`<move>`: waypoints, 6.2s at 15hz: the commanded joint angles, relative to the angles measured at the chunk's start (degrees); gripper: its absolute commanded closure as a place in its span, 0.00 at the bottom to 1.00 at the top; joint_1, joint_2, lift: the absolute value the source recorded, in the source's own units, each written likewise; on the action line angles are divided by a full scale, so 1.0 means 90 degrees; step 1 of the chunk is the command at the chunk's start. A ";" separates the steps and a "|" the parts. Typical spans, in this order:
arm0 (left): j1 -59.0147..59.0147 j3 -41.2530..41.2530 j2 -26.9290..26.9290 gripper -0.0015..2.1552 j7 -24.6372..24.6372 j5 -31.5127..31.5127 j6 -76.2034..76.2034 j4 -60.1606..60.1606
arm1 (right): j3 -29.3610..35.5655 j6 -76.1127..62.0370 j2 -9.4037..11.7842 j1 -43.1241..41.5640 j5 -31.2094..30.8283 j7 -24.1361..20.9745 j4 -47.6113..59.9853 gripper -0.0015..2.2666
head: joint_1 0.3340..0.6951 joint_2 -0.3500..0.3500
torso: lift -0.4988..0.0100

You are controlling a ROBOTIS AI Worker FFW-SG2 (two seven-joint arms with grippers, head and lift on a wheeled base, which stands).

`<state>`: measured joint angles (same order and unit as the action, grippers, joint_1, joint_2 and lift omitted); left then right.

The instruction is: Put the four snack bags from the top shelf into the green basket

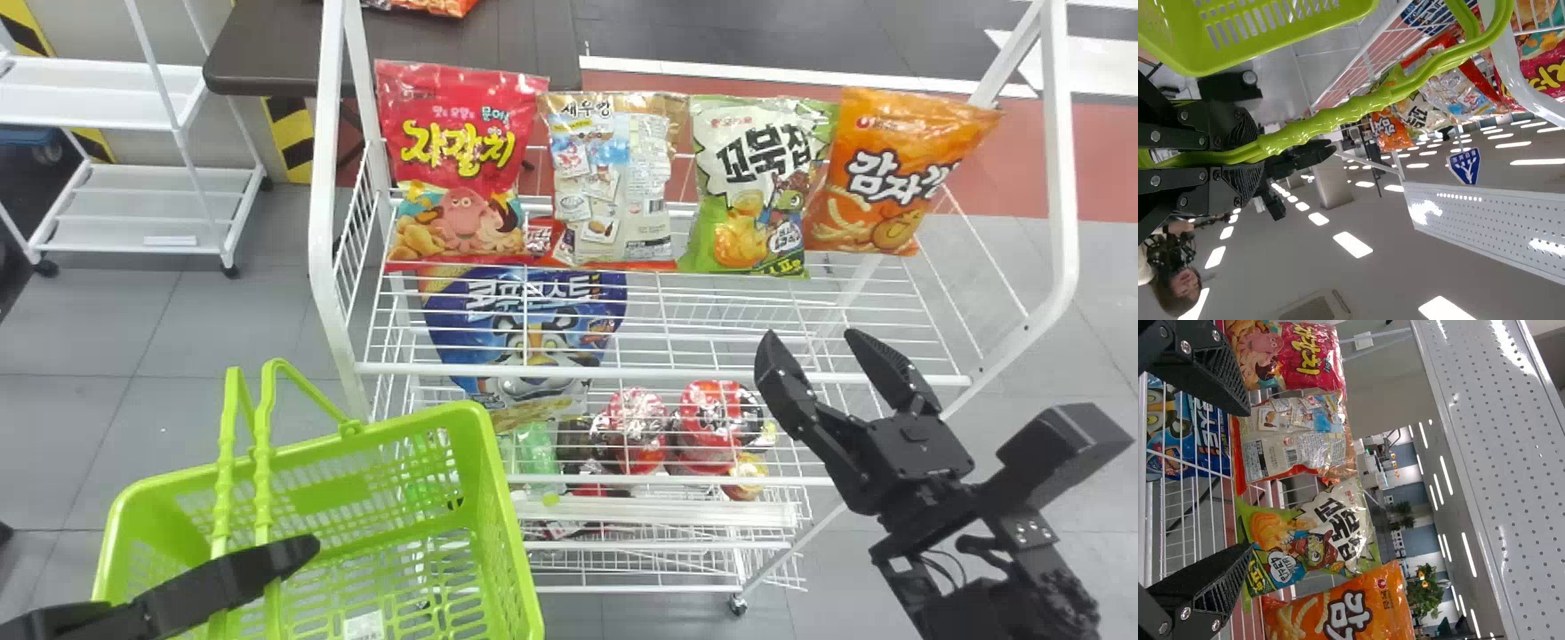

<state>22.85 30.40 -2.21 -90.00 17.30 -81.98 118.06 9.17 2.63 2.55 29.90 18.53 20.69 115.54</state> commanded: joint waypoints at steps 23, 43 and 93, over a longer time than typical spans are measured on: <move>-0.0136 -0.0067 -0.0155 1.00 -0.0063 -0.0018 0.0128 -0.0461 | -0.3968 -0.0941 -0.0289 -0.6448 -0.0389 -0.1215 -0.7047 0.04 | 1.00 0.86 | 0.98; -0.0205 0.0050 -0.0223 1.00 -0.0063 0.0001 0.0206 -0.0568 | -0.3255 0.0993 -0.0289 -0.4993 -0.0750 -0.0727 -0.4127 0.99 | 1.00 0.91 | 0.98; -0.0537 -0.0126 -0.0213 1.00 -0.0063 0.0079 0.0265 -0.0822 | -0.0736 0.4059 0.0117 -0.4368 -0.1160 0.0533 -0.2203 0.02 | 1.00 0.57 | 0.98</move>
<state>17.89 29.26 -4.08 -90.00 18.01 -79.59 110.72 3.44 44.74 3.70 -5.82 9.04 25.59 102.44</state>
